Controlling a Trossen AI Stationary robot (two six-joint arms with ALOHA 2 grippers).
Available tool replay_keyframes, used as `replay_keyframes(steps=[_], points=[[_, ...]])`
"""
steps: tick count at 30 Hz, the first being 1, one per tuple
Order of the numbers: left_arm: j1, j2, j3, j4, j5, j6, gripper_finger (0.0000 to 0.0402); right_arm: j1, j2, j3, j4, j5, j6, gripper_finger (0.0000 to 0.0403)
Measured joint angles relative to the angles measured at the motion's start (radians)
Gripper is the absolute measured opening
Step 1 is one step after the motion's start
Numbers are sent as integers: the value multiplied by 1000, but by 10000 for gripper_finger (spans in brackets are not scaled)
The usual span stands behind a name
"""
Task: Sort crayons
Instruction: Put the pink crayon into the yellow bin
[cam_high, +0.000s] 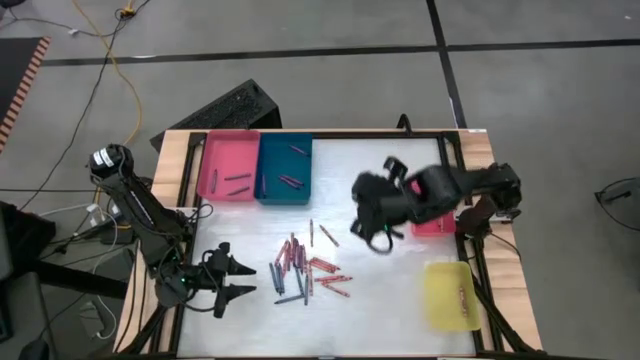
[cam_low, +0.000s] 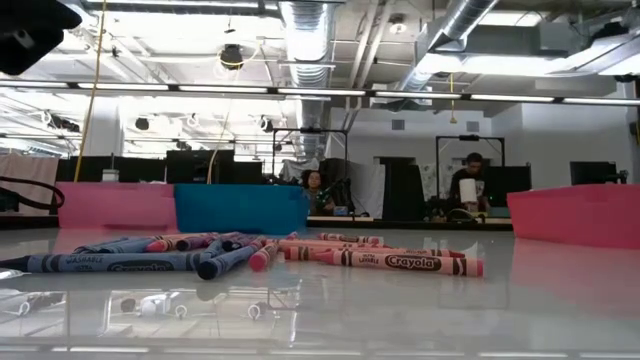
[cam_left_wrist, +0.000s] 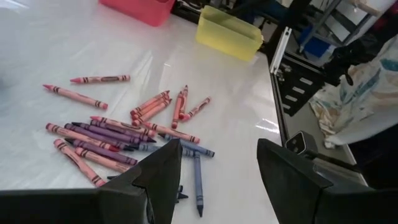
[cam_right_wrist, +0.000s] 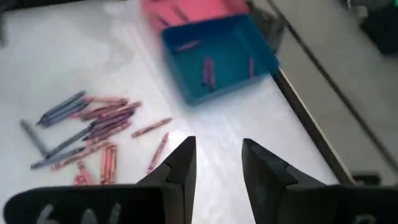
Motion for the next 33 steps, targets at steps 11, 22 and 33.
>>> replay_keyframes(steps=[11, 22, 33], points=[[2, 0, 0, -2, 9, 3, 199, 194, 3, -455, 65, 26, 370, 122], [2, 0, -6, -8, -8, 5, 199, 147, 3, -953, 884, 55, 304, 122], [2, 0, -6, -17, -7, 5, 199, -4, 14, -1129, 1295, 74, 150, 122]])
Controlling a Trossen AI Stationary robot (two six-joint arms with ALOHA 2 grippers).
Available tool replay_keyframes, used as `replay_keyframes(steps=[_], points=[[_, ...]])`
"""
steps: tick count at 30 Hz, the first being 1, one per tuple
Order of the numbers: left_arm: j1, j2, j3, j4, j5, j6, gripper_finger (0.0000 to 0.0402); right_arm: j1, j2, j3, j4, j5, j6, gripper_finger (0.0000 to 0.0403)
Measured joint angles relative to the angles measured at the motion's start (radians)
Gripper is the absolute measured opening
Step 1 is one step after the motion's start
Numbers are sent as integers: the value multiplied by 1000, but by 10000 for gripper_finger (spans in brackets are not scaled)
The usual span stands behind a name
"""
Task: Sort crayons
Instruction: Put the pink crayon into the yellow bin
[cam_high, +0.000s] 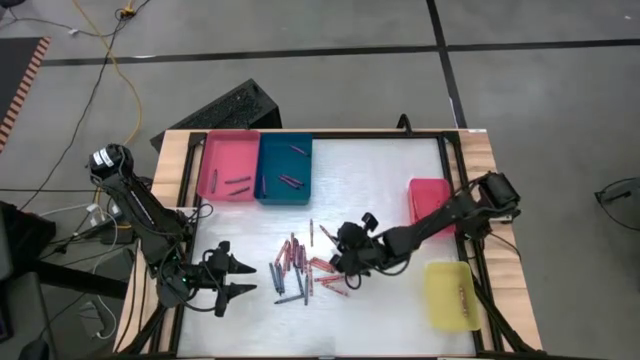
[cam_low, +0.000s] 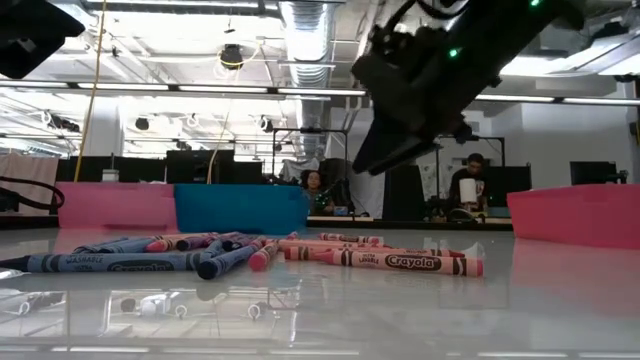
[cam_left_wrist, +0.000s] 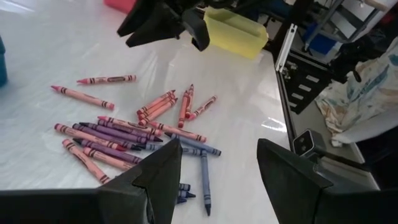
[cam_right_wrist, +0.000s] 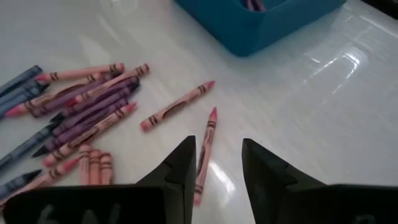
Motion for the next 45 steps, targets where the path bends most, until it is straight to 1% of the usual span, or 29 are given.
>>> replay_keyframes(steps=[4, 9, 16, 23, 25, 27, 34, 42, 45], points=[[0, 0, -1, -23, -1, 0, 199, -27, 32, -14, 89, -31, -41, 122], [0, 0, -1, -26, -1, -4, 199, -38, 112, -14, 175, -60, -104, 122], [0, 0, -2, -27, -1, -8, 199, -61, 218, -14, 214, -61, -104, 122], [0, 0, -2, -27, -2, -17, 199, -74, 263, -10, 230, -78, -57, 121], [0, 0, -2, -27, -2, -17, 199, -74, 265, -10, 220, -79, -20, 113], [0, 0, -2, -27, -4, -17, 199, -75, 266, -10, 211, -83, 11, 97], [0, 0, -2, -27, -7, -24, 199, -76, 268, -12, 198, -92, 71, 12], [0, 0, -2, -27, -7, -26, 199, -68, 263, -13, 210, -94, 112, 9], [0, 0, -2, -27, -7, -27, 199, -54, 239, -13, 213, -68, 114, 7]])
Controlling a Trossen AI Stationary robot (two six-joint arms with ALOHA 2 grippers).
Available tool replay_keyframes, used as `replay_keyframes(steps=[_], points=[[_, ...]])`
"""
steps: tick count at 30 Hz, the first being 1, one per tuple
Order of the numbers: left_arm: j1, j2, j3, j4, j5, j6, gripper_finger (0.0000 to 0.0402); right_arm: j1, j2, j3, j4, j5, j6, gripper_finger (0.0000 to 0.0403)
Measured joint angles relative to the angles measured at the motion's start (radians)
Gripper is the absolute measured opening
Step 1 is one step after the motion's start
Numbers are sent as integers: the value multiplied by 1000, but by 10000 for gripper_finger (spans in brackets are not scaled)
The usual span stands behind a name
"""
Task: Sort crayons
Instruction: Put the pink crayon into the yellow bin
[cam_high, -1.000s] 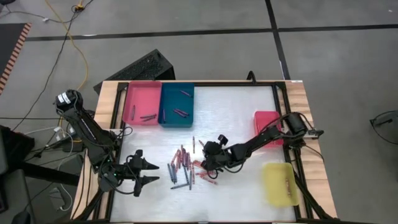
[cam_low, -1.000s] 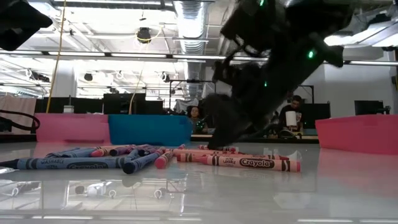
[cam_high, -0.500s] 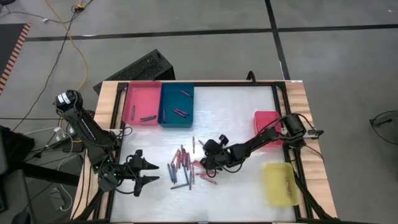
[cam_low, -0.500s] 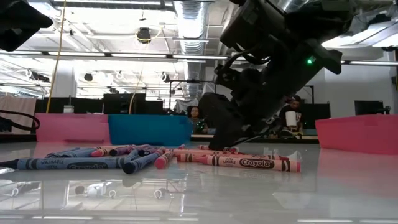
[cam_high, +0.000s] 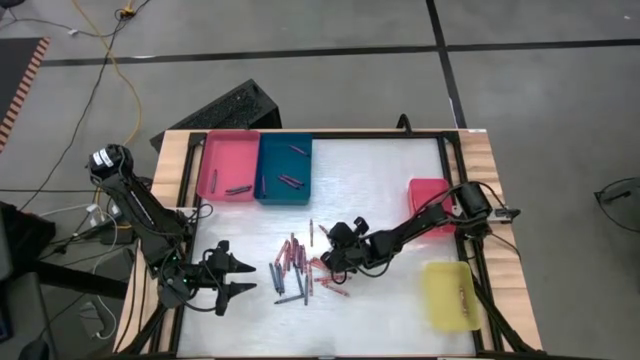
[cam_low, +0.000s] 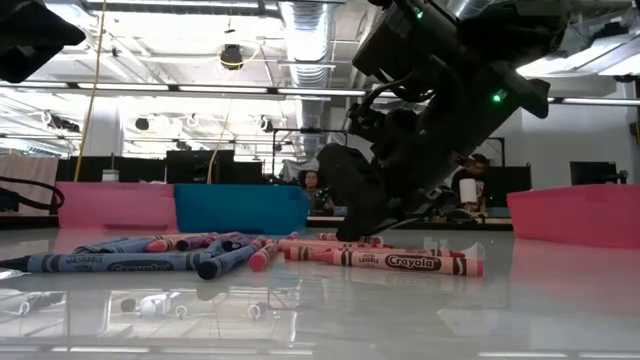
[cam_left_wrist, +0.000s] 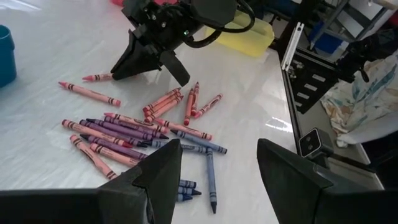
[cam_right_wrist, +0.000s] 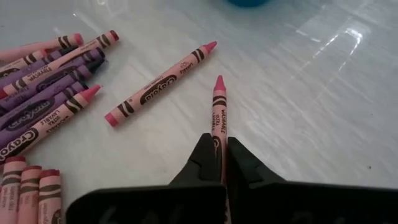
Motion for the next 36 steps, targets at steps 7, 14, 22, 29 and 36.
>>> replay_keyframes(steps=[7, 14, 22, 29, 36], points=[[0, 0, 0, 0, 0, 0, 199, 24, -106, -2, -27, -17, -7, 6], [0, 0, 0, 0, -5, 0, 199, 48, -247, -2, -141, -153, -2, 6], [0, 0, 0, -1, -13, 0, 199, 117, -404, 0, -369, -454, 161, 7], [0, 0, 0, 0, -14, 0, 199, 228, -509, 0, -553, -659, 315, 7], [0, 0, 0, 0, -26, 0, 199, 356, -575, 0, -639, -843, 488, 7]])
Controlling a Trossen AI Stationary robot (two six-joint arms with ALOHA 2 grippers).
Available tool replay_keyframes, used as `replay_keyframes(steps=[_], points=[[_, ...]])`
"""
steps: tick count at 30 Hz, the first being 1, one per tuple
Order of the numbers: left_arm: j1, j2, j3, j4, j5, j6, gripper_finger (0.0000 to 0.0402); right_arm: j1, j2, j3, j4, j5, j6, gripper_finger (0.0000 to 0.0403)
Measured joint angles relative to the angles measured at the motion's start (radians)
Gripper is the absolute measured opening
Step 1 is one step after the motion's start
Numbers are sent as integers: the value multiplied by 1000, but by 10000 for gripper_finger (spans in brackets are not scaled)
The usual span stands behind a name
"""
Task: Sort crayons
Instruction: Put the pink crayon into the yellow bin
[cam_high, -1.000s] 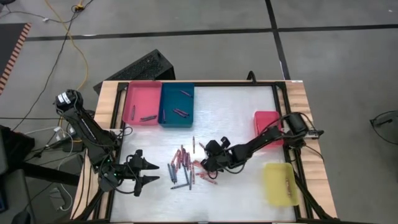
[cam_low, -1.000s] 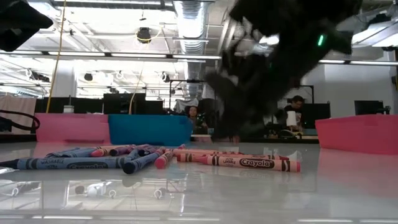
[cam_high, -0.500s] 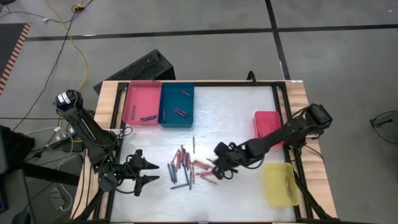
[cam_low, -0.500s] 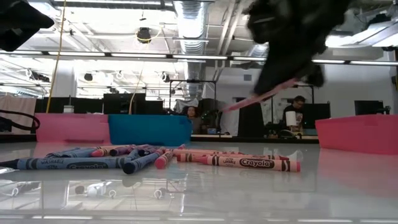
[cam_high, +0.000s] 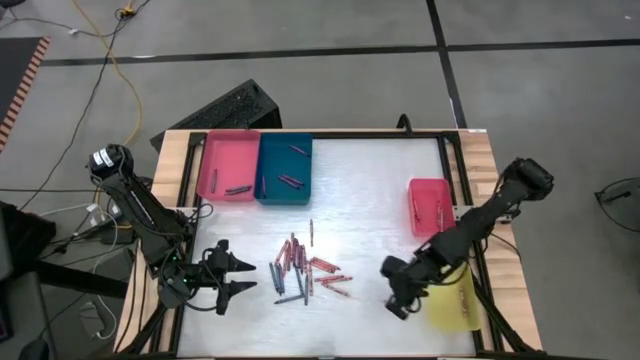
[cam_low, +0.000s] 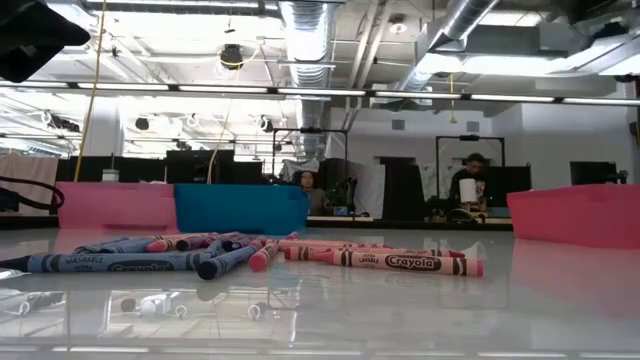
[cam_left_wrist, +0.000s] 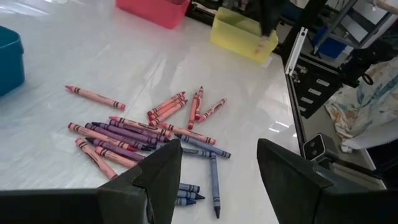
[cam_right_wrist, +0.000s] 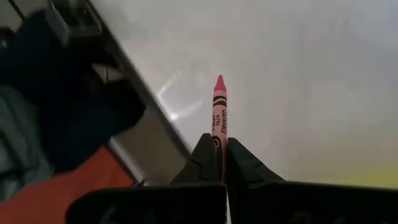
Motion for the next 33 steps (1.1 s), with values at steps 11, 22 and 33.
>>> replay_keyframes(steps=[11, 22, 33], points=[[0, 0, 0, -9, -34, 2, 199, 157, -75, 0, -167, -120, 284, 7], [0, 0, 0, -9, -33, 1, 199, 223, -101, 0, -457, -275, 500, 7], [0, 0, 0, -11, -33, 0, 199, 238, -65, -25, -588, 60, 646, 7]])
